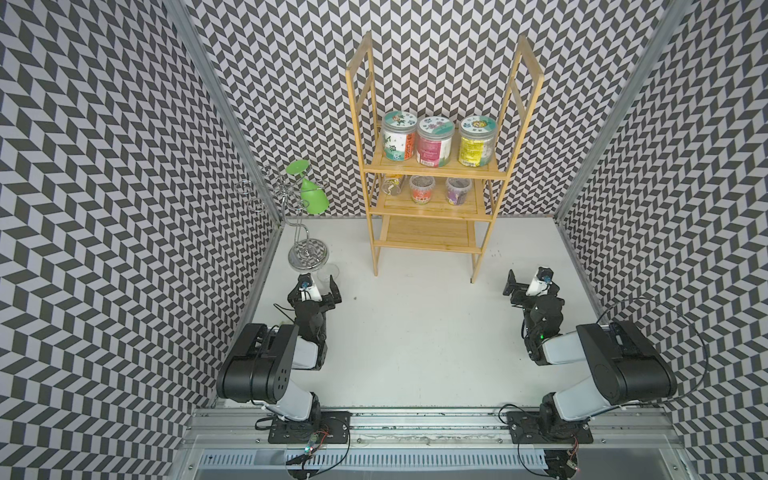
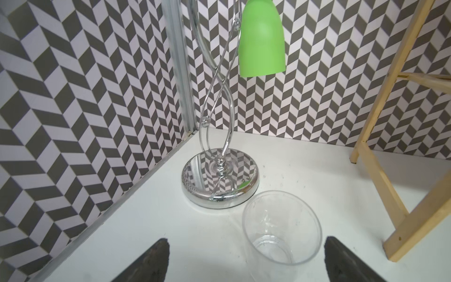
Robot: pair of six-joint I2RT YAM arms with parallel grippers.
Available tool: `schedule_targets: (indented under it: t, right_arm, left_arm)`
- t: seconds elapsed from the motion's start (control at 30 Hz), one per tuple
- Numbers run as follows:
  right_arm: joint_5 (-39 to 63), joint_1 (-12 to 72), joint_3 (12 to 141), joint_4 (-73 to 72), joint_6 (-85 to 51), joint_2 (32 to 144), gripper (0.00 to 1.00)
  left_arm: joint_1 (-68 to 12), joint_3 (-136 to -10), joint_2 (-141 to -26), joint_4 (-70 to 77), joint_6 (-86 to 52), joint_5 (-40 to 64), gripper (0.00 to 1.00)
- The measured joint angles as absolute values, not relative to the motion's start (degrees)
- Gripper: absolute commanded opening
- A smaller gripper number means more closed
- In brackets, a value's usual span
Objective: Place the seed container on the shelf
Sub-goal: Reset both arms
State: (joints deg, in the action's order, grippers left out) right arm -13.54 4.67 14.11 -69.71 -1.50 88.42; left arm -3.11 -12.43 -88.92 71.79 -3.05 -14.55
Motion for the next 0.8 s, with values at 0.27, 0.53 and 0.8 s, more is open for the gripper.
schedule_targets:
  t: [0.27,0.53,0.8]
  right_arm:
    - [-13.45,4.67,14.11,-69.71,-1.52,88.42,0.99]
    - [-13.43,4.67,14.11,-69.71,-1.50,88.42,0.99]
    - [-13.43,4.67,14.11,-69.71,-1.50,88.42,1.00]
  left_arm:
    - [-3.09,-13.32,-88.92,71.68,-2.39,-13.52,1.00]
    - [-2.98,-13.32,-88.92,71.68,-2.39,-13.15,1.00]
    - [-2.98,-13.32,-88.92,71.68,-2.39,-13.13,1.00]
